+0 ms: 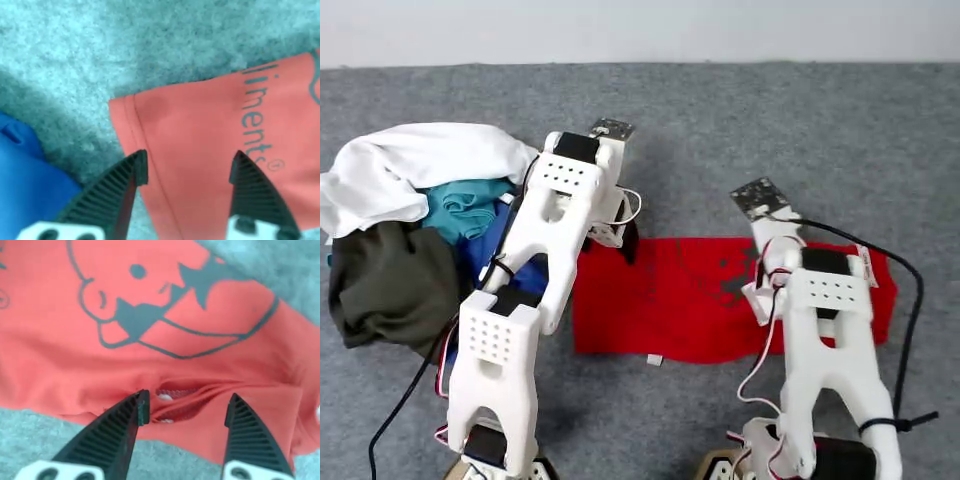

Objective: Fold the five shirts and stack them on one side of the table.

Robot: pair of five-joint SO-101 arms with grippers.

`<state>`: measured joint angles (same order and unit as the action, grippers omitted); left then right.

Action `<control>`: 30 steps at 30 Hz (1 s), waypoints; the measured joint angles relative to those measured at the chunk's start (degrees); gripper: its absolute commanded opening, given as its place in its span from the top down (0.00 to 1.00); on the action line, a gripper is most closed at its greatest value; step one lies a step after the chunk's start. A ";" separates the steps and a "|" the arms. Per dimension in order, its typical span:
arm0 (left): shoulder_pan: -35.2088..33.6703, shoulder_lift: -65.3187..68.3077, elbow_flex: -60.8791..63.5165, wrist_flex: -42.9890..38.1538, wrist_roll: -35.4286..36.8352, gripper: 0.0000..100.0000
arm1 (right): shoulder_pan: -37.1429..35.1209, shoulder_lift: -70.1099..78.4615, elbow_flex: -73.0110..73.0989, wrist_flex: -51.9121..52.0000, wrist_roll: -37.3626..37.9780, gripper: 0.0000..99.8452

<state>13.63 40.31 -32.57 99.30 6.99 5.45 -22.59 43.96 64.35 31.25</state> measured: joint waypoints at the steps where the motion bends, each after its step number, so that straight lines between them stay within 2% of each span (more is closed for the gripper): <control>1: 0.00 -0.09 0.44 0.00 0.00 0.73 | 0.88 0.00 0.00 0.79 0.00 0.75; 7: 0.00 0.00 5.01 0.00 0.00 0.73 | 3.69 -4.31 0.00 6.59 0.00 0.75; 12: -0.09 2.90 5.01 0.00 0.00 0.73 | 5.71 -9.05 0.00 7.38 0.00 0.75; 19: -0.09 4.13 5.01 0.00 -3.52 0.73 | 6.07 -10.29 0.00 10.29 0.09 0.75; 25: -0.09 4.13 5.01 0.00 -4.04 0.73 | 6.07 -10.29 0.53 8.97 0.09 0.75; 30: -0.09 4.13 5.01 0.00 -4.04 0.73 | 6.15 -6.51 5.01 2.81 0.09 0.75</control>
<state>13.54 44.44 -27.56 99.30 2.95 11.60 -29.10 48.97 67.16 31.34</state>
